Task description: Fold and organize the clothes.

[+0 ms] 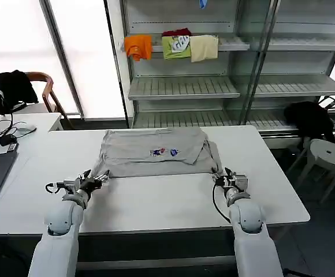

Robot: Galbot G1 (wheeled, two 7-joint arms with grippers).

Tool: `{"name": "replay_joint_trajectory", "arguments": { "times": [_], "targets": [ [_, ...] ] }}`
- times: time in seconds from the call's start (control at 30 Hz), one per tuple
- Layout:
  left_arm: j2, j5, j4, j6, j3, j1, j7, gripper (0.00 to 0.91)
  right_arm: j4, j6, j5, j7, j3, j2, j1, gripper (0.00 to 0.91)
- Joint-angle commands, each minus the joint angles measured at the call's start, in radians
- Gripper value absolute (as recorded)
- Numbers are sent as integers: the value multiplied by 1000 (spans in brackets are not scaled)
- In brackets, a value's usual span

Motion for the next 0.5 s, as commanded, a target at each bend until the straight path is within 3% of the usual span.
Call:
{"name": "replay_joint_trajectory", "arguments": {
  "times": [0.03, 0.07, 0.5],
  "targets": [
    [2, -2, 8, -2, -6, 7, 9, 71, -12, -4, -8, -1, -4, -1, -2, 0],
    [2, -4, 8, -2, -7, 7, 11, 10, -12, -4, -7, 0, -6, 0, -1, 0],
    [5, -7, -26, -18, -9, 37, 22, 0, 55, -13, 33, 1, -6, -1, -41, 0]
  ]
}}
